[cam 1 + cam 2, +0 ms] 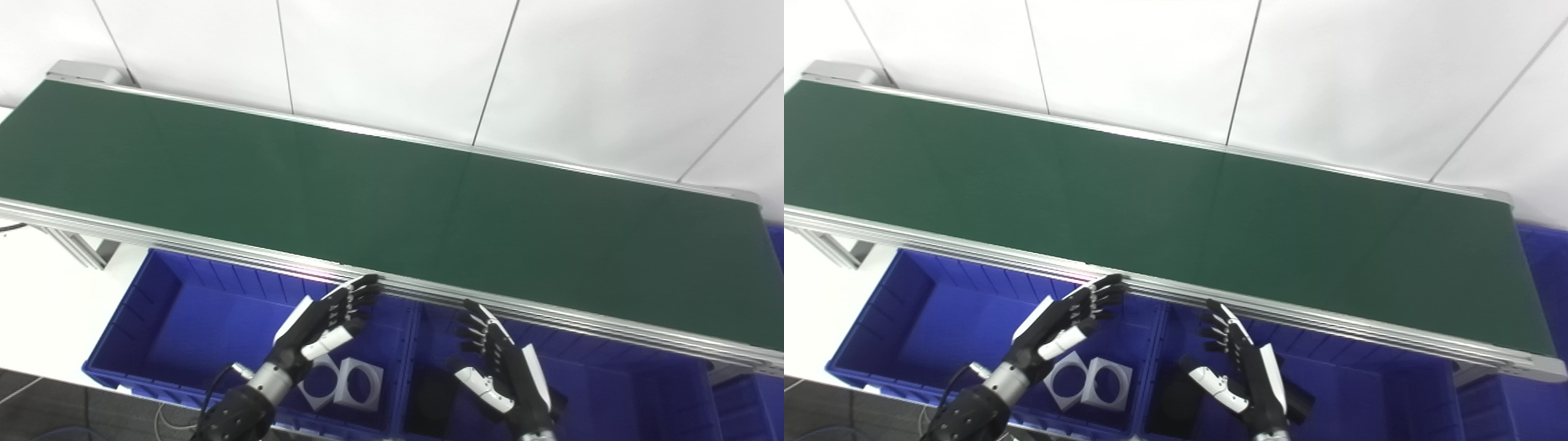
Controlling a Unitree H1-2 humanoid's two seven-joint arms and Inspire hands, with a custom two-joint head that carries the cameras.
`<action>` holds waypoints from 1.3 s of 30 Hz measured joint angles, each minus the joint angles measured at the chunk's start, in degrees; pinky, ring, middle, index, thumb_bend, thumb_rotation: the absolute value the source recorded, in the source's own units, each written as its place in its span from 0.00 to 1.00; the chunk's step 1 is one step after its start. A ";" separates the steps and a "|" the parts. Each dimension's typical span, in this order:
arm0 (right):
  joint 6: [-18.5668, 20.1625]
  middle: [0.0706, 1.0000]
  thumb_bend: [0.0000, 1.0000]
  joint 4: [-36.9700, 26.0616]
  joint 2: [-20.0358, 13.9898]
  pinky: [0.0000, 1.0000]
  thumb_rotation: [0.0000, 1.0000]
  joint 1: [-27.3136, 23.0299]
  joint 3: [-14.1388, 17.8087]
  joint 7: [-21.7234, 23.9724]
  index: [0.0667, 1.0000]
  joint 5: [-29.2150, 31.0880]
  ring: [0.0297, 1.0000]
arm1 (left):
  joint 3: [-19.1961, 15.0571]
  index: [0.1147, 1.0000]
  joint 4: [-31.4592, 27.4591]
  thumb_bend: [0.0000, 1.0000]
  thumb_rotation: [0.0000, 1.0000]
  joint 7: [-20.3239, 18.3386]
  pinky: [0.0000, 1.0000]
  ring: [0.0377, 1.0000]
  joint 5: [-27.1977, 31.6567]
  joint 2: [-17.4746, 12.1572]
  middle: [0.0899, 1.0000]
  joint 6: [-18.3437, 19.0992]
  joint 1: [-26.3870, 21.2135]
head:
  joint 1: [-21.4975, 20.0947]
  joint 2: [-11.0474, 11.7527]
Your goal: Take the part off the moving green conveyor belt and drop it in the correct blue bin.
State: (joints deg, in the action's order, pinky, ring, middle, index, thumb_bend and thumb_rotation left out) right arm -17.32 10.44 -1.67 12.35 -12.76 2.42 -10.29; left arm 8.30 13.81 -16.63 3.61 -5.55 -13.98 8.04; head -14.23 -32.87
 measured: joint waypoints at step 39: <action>-0.64 0.81 0.77 3.01 2.80 0.69 0.62 -3.45 -1.32 -3.38 0.88 -3.98 0.76 | -2.52 0.87 -2.43 0.77 0.65 -2.72 0.79 0.83 3.96 -2.00 0.84 1.69 -1.02 | -5.73 -5.45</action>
State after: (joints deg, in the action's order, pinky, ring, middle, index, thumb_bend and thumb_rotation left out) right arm -17.96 13.46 1.13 8.91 -14.08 -0.96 -14.27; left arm 5.78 11.38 -19.35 7.57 -7.56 -12.29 7.02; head -19.96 -38.32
